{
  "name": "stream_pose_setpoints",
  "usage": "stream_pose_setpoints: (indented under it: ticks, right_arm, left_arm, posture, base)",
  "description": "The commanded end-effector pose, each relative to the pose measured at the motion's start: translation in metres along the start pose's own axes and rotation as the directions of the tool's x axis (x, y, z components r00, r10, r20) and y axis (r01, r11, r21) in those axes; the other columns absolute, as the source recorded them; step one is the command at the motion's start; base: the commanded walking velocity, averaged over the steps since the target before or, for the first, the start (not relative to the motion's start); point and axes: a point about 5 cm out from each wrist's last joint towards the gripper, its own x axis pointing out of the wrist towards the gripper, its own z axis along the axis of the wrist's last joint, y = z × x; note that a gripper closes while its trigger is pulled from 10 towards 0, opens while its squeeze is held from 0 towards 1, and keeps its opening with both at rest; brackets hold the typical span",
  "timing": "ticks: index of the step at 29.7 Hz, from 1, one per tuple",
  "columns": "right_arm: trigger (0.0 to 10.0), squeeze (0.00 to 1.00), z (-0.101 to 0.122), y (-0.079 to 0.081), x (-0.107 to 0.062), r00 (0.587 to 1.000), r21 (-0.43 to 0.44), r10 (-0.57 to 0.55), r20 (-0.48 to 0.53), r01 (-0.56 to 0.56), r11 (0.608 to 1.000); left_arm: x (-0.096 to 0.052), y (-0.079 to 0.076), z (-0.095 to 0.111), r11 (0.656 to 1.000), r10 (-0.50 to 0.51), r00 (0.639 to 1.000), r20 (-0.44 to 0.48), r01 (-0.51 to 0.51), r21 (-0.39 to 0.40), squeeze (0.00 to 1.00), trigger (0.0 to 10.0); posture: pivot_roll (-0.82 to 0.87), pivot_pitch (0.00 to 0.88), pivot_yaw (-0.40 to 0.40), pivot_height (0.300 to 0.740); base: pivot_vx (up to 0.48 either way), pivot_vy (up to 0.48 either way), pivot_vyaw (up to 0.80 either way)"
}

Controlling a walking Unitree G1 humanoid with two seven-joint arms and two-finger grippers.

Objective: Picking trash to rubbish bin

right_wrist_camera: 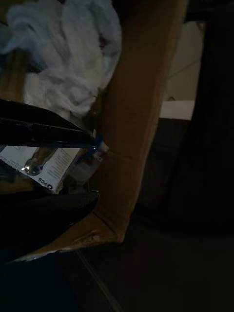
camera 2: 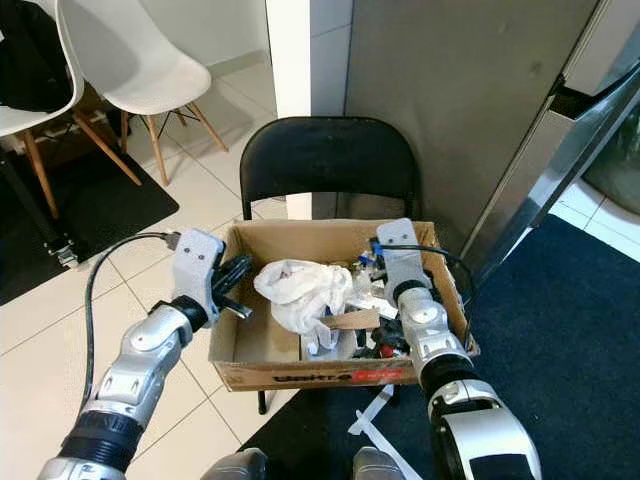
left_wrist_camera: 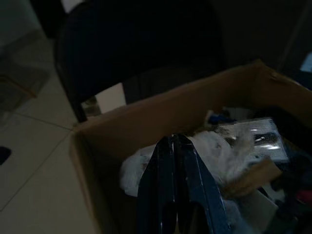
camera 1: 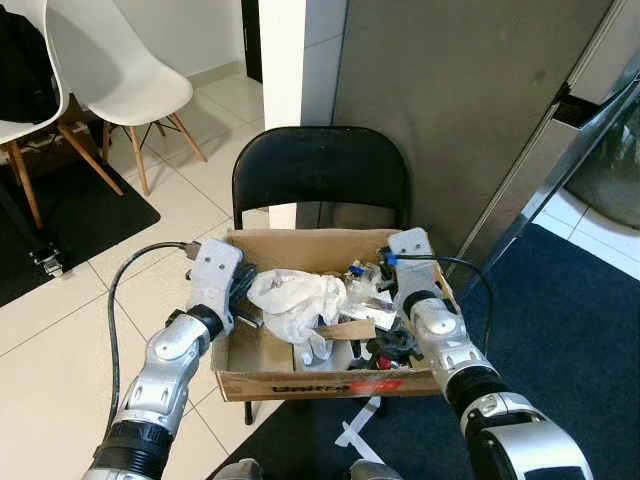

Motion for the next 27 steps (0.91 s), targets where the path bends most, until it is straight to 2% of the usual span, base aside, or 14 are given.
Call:
stream_pose_setpoints:
  ticks: [1,3,5,8,11,18,27]
  right_arm:
    - [10.0,0.0,0.005,-0.005,-0.001,0.999,0.045,-0.018,0.047,0.016,0.999]
    - [10.0,0.0,0.005,-0.007,-0.003,0.998,0.048,-0.022,0.058,0.019,0.999]
    - [10.0,0.0,0.004,-0.007,-0.003,0.998,0.047,-0.024,0.06,0.021,0.999]
    - [10.0,0.0,0.003,-0.01,-0.007,0.997,0.082,-0.036,0.073,0.03,0.996]
    - [10.0,0.0,0.004,-0.011,-0.01,0.994,0.127,-0.045,0.098,0.032,0.991]
    - [10.0,0.0,0.002,-0.006,-0.012,0.995,0.149,-0.039,0.097,0.024,0.988]
    - [10.0,0.0,0.004,-0.006,-0.011,0.995,0.163,-0.029,0.093,0.013,0.987]
  left_arm:
    - [-0.001,0.015,0.001,0.99,0.142,0.99,0.008,-0.142,-0.012,0.0,10.0]
    - [-0.003,0.023,0.001,0.977,0.215,0.977,0.008,-0.214,-0.014,0.0,10.0]
    - [-0.003,0.025,0.001,0.973,0.232,0.973,0.005,-0.232,-0.016,0.0,10.0]
    - [-0.008,0.033,0.004,0.946,0.325,0.945,0.038,-0.325,-0.006,0.0,10.0]
    - [-0.013,0.037,0.006,0.916,0.401,0.914,0.064,-0.399,-0.04,0.0,10.0]
    - [-0.015,0.03,0.002,0.909,0.417,0.907,0.05,-0.415,-0.045,0.0,10.0]
    - [-0.012,0.03,0.006,0.908,0.419,0.906,0.064,-0.417,-0.047,0.0,10.0]
  posture:
    - [0.05,0.021,-0.025,0.74]
    - [0.05,0.024,-0.023,0.74]
    - [0.05,0.024,-0.023,0.74]
    - [0.05,0.029,-0.025,0.74]
    - [0.05,0.032,-0.022,0.74]
    - [0.05,0.033,-0.022,0.74]
    - [0.04,0.033,-0.023,0.74]
  base:
    - [0.0,0.0,0.0]
    - [0.0,0.0,0.0]
    - [0.0,0.0,0.0]
    - [0.0,0.0,0.0]
    - [0.0,0.0,0.0]
    - [0.0,0.0,0.0]
    - [0.0,0.0,0.0]
